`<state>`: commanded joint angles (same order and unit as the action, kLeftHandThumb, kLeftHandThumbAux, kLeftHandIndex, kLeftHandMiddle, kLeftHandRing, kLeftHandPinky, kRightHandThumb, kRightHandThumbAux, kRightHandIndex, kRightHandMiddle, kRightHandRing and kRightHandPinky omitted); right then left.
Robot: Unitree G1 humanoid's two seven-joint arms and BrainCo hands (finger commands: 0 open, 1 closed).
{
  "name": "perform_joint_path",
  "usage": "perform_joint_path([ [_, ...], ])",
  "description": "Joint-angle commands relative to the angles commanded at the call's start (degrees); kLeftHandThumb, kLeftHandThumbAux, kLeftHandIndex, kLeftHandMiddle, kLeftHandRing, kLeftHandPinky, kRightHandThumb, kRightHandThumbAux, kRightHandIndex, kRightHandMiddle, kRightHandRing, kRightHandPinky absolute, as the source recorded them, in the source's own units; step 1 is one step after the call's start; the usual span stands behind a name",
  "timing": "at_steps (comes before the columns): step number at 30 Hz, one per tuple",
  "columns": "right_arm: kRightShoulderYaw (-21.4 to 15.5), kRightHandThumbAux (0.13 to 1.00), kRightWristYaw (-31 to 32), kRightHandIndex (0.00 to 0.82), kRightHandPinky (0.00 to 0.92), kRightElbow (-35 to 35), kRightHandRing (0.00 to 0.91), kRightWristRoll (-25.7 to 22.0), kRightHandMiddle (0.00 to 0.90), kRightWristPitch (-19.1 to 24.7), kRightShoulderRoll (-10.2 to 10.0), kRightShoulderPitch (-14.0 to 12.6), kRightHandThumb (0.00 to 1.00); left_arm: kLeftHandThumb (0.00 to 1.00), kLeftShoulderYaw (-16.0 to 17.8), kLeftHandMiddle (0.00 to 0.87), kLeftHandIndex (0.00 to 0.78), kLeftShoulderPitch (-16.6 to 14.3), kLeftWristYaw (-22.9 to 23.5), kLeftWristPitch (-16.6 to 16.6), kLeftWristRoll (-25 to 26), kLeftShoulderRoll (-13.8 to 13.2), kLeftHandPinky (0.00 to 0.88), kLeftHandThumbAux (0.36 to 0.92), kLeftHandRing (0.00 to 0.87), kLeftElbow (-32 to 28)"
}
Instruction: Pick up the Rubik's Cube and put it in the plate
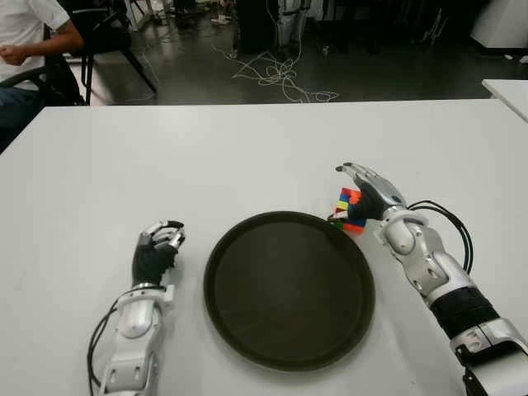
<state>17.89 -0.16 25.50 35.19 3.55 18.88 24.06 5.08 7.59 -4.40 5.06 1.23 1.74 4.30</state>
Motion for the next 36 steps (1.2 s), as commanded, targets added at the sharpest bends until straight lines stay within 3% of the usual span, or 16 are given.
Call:
perform_joint_path([
  [17, -0.33, 0.734, 0.14, 0.0, 0.0, -0.49, 0.0, -0.04, 0.0, 0.65, 0.62, -0.67, 0.0, 0.71, 0.36, 0.813, 0.444, -0.07, -0.36, 0.38, 0.31, 0.55, 0.823, 0.705, 0.826, -0.16],
  [36, -0.53, 0.761, -0.31, 0.0, 0.0, 0.72, 0.0, -0.55, 0.0, 0.81, 0.79, 0.0, 0.0, 0.71, -0.44, 0.811, 0.443, 0.41, -0.06, 0.18, -0.51, 0.03, 0.811, 0.705, 0.818, -0.79],
])
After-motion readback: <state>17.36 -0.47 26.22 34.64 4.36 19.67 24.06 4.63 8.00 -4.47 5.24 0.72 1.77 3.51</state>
